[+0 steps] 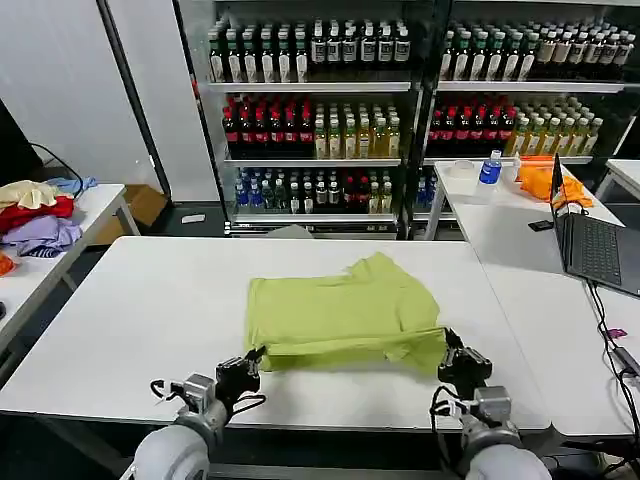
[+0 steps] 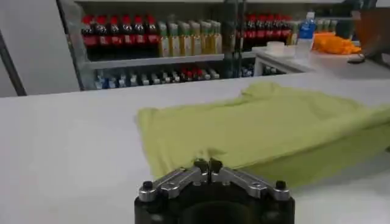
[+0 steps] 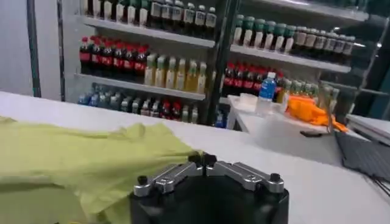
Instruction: Fold and organize the clothes.
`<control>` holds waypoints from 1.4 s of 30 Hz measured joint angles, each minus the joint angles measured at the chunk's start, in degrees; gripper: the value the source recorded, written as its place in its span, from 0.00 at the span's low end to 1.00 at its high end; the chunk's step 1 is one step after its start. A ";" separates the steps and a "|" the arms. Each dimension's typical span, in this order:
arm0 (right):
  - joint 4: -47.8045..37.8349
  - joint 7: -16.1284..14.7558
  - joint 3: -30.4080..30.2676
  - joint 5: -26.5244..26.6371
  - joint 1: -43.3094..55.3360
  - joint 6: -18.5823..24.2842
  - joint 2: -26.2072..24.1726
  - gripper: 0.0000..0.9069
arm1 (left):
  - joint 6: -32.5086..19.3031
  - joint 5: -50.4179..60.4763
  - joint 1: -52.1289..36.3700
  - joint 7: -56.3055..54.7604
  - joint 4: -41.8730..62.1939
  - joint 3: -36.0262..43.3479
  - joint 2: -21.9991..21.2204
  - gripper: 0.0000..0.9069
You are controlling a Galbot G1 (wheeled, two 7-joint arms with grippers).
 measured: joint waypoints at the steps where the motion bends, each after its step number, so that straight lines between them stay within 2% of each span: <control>1: -0.82 -0.14 -0.34 -0.14 0.77 0.16 0.01 0.00 | -0.10 0.06 -0.58 0.07 0.68 0.32 -0.18 0.03; 23: -16.02 -2.04 -7.32 -4.10 13.72 3.89 0.26 0.00 | -1.54 2.42 -7.77 -0.30 9.73 3.44 -3.08 0.03; 24: -16.47 -2.10 -7.54 -4.23 14.07 3.95 0.34 0.00 | -1.56 2.49 -7.82 -0.31 9.85 3.44 -3.13 0.11; 25: -16.95 -2.18 -7.76 -4.40 14.44 3.96 0.42 0.10 | -1.57 2.57 -7.86 -0.31 9.97 3.44 -3.16 0.31; 26: -17.39 -2.25 -7.99 -4.59 14.79 3.96 0.51 0.46 | -1.58 2.68 -7.87 -0.28 10.04 3.43 -3.18 0.59; 27: -17.85 -2.33 -8.21 -4.78 15.10 3.95 0.62 1.00 | -1.58 2.78 -7.87 -0.21 10.09 3.41 -3.21 1.00; 42: -18.45 -3.56 -7.84 -5.64 14.06 3.78 1.10 1.00 | -2.02 3.59 -6.12 -0.36 8.57 1.57 -3.31 1.00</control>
